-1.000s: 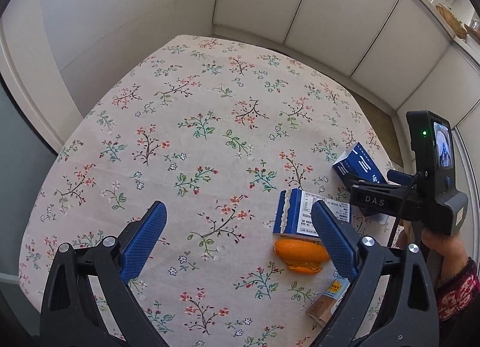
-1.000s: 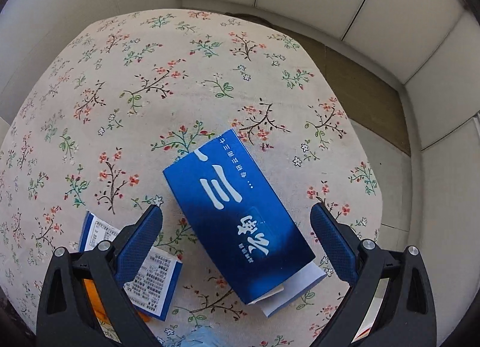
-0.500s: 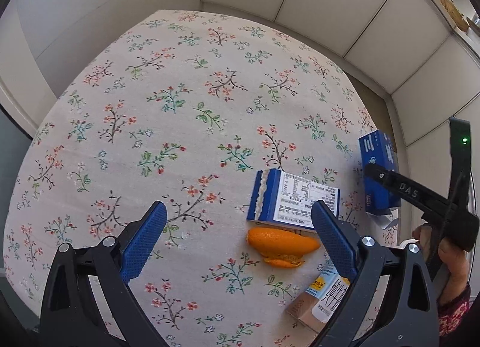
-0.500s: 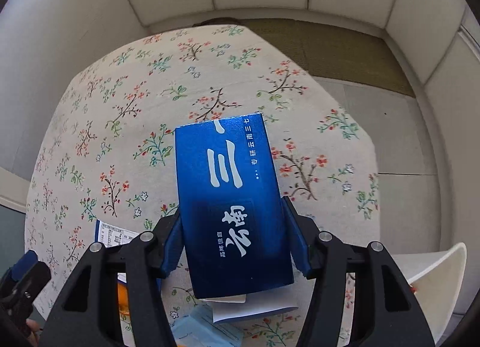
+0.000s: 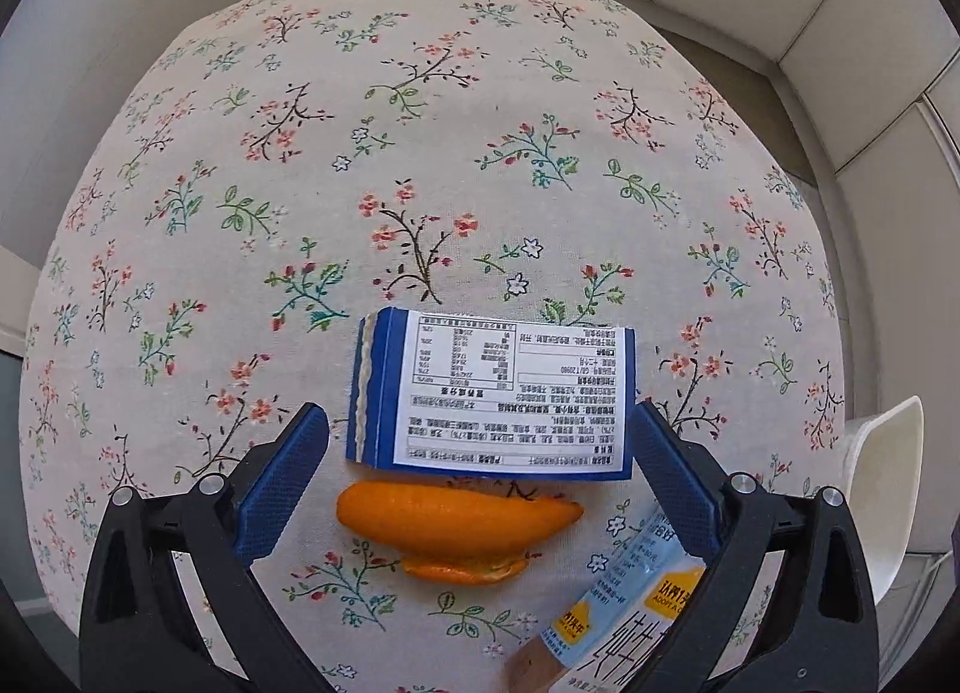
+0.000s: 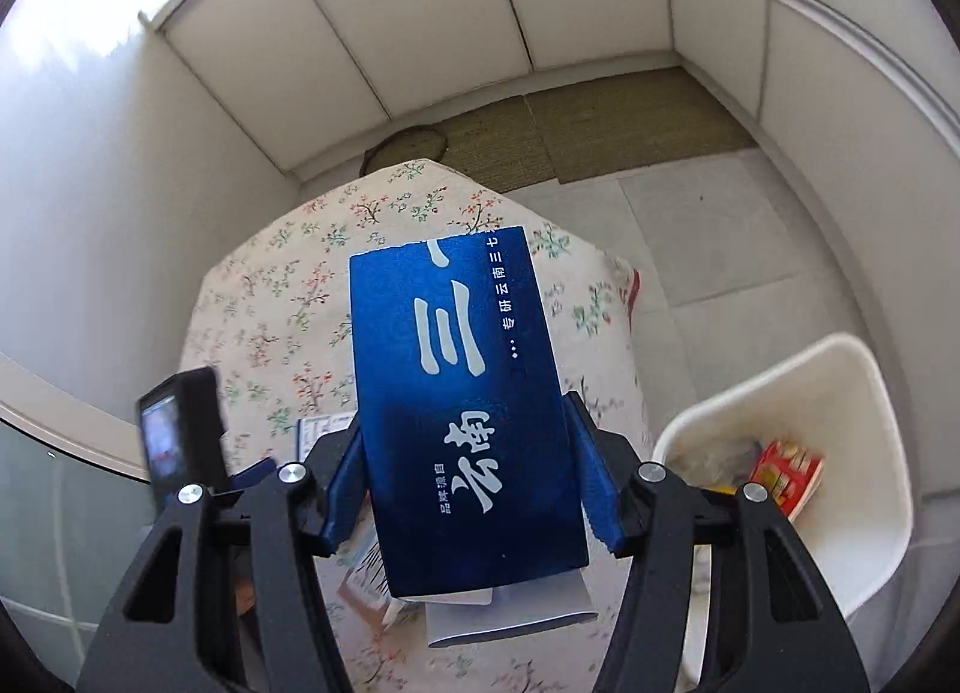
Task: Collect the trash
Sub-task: 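Grasp the blue-white label card with the left tool while the right tool holds the box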
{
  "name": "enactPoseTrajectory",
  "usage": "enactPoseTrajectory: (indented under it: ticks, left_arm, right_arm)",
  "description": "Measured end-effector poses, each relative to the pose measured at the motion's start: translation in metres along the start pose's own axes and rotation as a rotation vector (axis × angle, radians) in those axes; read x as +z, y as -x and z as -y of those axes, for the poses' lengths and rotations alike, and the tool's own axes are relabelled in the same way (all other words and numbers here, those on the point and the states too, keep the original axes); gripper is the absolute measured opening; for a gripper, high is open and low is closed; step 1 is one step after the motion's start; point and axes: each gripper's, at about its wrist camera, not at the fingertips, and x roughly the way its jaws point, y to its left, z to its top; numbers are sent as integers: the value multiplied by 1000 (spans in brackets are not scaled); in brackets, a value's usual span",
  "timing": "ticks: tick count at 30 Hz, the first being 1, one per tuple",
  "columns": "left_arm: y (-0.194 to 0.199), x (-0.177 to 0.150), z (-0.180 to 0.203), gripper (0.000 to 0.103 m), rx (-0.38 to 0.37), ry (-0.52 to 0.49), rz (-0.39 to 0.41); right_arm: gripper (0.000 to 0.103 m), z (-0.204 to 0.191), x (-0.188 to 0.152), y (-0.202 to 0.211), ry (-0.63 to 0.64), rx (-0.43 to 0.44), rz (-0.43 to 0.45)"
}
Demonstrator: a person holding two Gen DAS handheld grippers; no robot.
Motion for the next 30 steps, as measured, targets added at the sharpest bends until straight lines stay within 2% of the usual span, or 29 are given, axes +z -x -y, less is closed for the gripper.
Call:
enactPoseTrajectory:
  ticks: [5,15,18,20,21,22,24,25,28,29,30]
  left_arm:
    - [-15,4,4,97,40,14,-14]
    - [-31,15,7,97,-26,25,-36]
    - [-34,11,12,96,-15,-21,8]
    - [-31,9,16,82,-12,-46,38]
    - [-29,9,18,64,-9,-58,49]
    - [-25,10,18,52,-9,-68,62]
    - [-19,12,16,36,-7,-82,80]
    - [-18,13,15,33,-9,-84,84]
    - [-14,12,12,34,-30,-74,75]
    - [-14,13,11,41,-34,-69,63]
    - [-11,16,7,73,-41,-59,52]
  right_arm:
    - [59,15,-14,-9,-49,17,-31]
    - [59,21,-17,-12,-31,30,-49]
    - [59,20,-18,-14,-29,31,-57]
    - [59,21,-18,-16,-32,31,-62]
    - [59,21,-17,-16,-33,30,-62]
    - [59,20,-17,-16,-34,30,-61]
    - [59,19,-16,-16,-30,31,-60]
    - [59,18,-16,-17,-28,31,-59]
    - [59,17,-17,-16,-26,37,-57]
    - [59,17,-17,-16,-26,38,-56]
    - [59,18,-17,-16,-25,39,-55]
